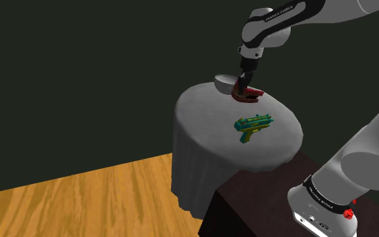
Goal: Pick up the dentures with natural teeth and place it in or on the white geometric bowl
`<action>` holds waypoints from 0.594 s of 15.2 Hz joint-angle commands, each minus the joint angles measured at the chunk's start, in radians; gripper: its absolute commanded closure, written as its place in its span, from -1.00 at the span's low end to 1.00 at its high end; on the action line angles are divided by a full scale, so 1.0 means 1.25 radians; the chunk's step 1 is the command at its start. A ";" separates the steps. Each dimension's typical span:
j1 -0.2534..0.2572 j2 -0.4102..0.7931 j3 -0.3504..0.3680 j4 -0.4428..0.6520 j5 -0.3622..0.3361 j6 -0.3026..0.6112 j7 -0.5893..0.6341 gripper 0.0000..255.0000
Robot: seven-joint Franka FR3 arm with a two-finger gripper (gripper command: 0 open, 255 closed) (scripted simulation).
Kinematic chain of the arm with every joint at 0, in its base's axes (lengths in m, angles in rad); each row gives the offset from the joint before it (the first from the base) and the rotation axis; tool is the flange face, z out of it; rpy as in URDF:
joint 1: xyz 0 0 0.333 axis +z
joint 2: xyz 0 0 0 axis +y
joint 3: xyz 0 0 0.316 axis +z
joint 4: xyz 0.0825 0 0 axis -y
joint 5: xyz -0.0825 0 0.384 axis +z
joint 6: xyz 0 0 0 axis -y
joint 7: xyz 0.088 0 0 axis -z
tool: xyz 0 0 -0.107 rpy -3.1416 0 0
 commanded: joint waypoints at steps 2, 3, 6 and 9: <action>0.000 -0.017 0.000 0.015 -0.005 -0.032 0.003 1.00; 0.000 -0.022 0.000 0.021 -0.006 -0.042 0.005 1.00; 0.000 -0.035 0.000 0.039 -0.009 -0.073 0.008 1.00; 0.001 -0.047 0.000 0.059 -0.012 -0.105 0.011 1.00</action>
